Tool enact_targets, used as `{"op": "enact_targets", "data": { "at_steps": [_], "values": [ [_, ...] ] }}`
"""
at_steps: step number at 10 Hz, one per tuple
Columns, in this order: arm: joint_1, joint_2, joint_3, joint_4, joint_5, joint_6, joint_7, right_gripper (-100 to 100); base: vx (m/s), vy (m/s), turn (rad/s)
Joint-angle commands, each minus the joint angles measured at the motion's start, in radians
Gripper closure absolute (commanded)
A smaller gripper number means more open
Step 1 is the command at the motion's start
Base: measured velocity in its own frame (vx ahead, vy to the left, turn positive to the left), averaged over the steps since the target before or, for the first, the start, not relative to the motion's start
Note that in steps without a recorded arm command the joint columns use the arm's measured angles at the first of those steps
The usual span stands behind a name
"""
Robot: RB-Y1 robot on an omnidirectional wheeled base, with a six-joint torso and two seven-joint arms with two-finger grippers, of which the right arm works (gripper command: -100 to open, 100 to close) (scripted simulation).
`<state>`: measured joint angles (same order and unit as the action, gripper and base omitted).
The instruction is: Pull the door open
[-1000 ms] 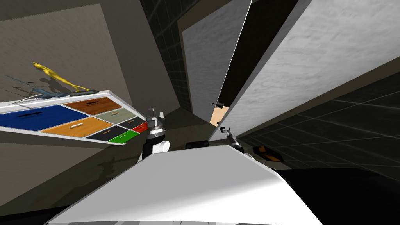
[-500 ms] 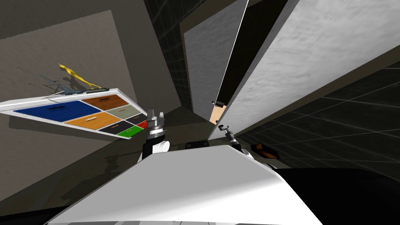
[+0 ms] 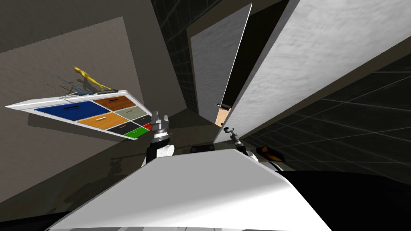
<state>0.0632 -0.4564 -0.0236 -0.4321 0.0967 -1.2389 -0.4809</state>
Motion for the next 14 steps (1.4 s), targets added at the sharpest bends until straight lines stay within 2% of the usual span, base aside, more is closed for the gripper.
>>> {"op": "enact_targets", "data": {
  "at_steps": [1,2,3,5,12,13,14],
  "values": [
    [0.029,0.013,0.011,-0.05,0.004,0.033,-0.001,100,-0.013,-0.006,-0.001],
    [0.029,0.013,0.011,-0.07,0.004,0.033,-0.001,100,0.001,0.005,-0.021],
    [0.013,0.013,0.037,-0.072,-0.015,0.046,0.007,100,-0.063,-0.02,0.019],
    [-0.002,0.013,0.064,-0.073,-0.033,0.06,0.014,100,-0.105,-0.052,0.065],
    [-0.052,0.013,0.147,-0.076,-0.092,0.102,0.039,100,-0.108,-0.047,0.031],
    [-0.052,0.013,0.147,-0.076,-0.092,0.102,0.039,100,-0.056,-0.044,0.018],
    [-0.064,0.013,0.167,-0.077,-0.105,0.112,0.045,100,-0.08,-0.059,0.014]
  ]
}}
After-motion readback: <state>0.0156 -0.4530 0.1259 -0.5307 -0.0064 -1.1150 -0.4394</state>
